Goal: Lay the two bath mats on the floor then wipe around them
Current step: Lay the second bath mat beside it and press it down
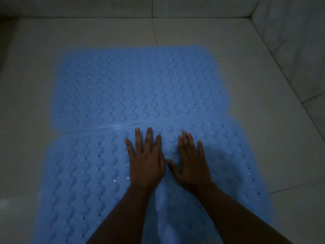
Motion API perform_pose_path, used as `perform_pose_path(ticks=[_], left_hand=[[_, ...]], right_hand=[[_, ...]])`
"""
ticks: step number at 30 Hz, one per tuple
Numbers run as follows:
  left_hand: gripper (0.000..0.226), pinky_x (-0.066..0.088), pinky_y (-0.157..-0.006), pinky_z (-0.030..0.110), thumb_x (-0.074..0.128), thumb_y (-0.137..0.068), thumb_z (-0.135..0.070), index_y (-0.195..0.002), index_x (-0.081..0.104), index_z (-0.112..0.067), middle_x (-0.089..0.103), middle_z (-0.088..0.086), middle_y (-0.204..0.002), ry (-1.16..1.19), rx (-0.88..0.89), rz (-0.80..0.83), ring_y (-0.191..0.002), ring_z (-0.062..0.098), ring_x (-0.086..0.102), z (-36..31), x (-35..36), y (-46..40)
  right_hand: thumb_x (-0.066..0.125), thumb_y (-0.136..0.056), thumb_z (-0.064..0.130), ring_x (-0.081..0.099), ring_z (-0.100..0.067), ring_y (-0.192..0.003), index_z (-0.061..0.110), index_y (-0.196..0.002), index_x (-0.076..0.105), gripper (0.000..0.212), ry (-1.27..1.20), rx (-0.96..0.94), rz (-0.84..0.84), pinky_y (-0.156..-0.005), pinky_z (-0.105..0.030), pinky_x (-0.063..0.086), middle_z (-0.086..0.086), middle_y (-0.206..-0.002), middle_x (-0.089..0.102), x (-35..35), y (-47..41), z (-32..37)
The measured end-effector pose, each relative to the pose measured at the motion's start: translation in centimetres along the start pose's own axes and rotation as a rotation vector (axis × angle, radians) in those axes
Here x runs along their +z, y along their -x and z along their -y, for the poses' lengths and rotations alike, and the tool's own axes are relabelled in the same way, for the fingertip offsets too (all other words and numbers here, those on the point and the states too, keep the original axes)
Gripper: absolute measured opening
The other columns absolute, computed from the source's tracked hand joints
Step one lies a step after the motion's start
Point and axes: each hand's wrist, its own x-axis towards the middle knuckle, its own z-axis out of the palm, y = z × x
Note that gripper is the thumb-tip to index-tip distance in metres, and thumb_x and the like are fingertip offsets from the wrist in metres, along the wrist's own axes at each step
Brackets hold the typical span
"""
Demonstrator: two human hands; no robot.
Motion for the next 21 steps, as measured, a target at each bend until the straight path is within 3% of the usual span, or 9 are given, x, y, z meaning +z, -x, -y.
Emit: perform_pose_path(ticks=[5,9,11,12,14,16,19,21], left_hand=[[0.057,0.015,-0.120,0.072,0.049,-0.097,-0.035,-0.151,0.051,-0.017,0.033,0.013,-0.166,0.007,0.000,-0.026,-0.157,0.045,0.012,0.3,-0.7,-0.8],[0.057,0.013,-0.122,0.069,0.042,-0.099,-0.038,-0.150,0.051,-0.016,0.035,0.012,-0.165,0.029,-0.028,0.010,-0.157,0.042,0.013,0.1,-1.7,-0.3],[0.058,0.016,-0.122,0.069,0.036,-0.099,-0.040,-0.149,0.053,-0.016,0.038,0.013,-0.163,0.032,-0.048,0.042,-0.157,0.043,0.015,-0.2,-2.7,0.5],[0.059,0.018,-0.121,0.070,0.034,-0.099,-0.041,-0.147,0.056,-0.016,0.041,0.013,-0.162,0.043,-0.062,0.054,-0.156,0.043,0.017,-0.5,-3.0,0.7],[0.060,0.020,-0.120,0.070,0.032,-0.098,-0.042,-0.145,0.058,-0.015,0.045,0.013,-0.159,0.070,-0.068,0.075,-0.155,0.044,0.021,-1.4,-3.6,1.2],[0.060,0.023,-0.119,0.071,0.033,-0.097,-0.042,-0.144,0.058,-0.015,0.047,0.014,-0.158,0.077,-0.031,0.081,-0.153,0.045,0.025,-2.2,-3.3,1.7],[0.062,0.022,-0.119,0.070,0.034,-0.098,-0.045,-0.149,0.052,-0.015,0.042,0.014,-0.161,0.063,0.052,0.115,-0.155,0.044,0.022,-3.7,-1.7,1.8],[0.068,0.013,-0.122,0.069,0.029,-0.101,-0.052,-0.156,0.042,-0.014,0.029,0.014,-0.168,0.051,0.106,0.158,-0.158,0.042,0.011,-4.5,-0.1,1.5]], right_hand=[[0.023,-0.096,0.074,-0.003,-0.023,-0.157,0.007,-0.160,0.015,0.093,-0.002,-0.002,0.032,-0.125,-0.055,0.005,-0.010,-0.170,0.003,0.1,-0.1,-0.1],[0.008,-0.087,0.082,-0.009,-0.018,-0.156,0.014,-0.162,0.005,0.101,-0.117,0.047,0.254,-0.126,-0.053,-0.001,-0.004,-0.170,-0.010,-1.4,-1.3,-0.2],[0.023,-0.094,0.075,-0.004,-0.017,-0.157,0.017,-0.162,0.009,0.091,-0.223,0.095,0.406,-0.127,-0.049,0.001,-0.002,-0.170,-0.008,-4.3,-2.7,-0.3],[0.032,-0.097,0.069,0.007,-0.019,-0.157,0.018,-0.161,0.021,0.082,-0.271,0.120,0.447,-0.127,-0.044,0.007,-0.002,-0.170,0.003,-6.0,-3.6,-0.6],[0.044,-0.100,0.059,0.036,-0.024,-0.148,0.020,-0.147,0.051,0.061,-0.309,0.138,0.398,-0.120,-0.036,0.027,-0.005,-0.162,0.035,-8.9,-4.8,-1.1],[0.050,-0.101,0.051,0.050,-0.026,-0.137,0.019,-0.134,0.064,0.048,-0.368,0.156,0.247,-0.113,-0.032,0.036,-0.006,-0.148,0.055,-10.5,-5.3,-1.1],[0.050,-0.104,0.038,0.052,-0.026,-0.133,0.013,-0.128,0.068,0.038,-0.450,0.155,0.077,-0.108,-0.028,0.036,-0.009,-0.142,0.060,-11.0,-5.7,-0.8],[0.050,-0.105,0.031,0.054,-0.028,-0.129,0.010,-0.122,0.071,0.034,-0.444,0.120,-0.008,-0.104,-0.028,0.036,-0.013,-0.136,0.063,-10.6,-6.3,-0.8]])
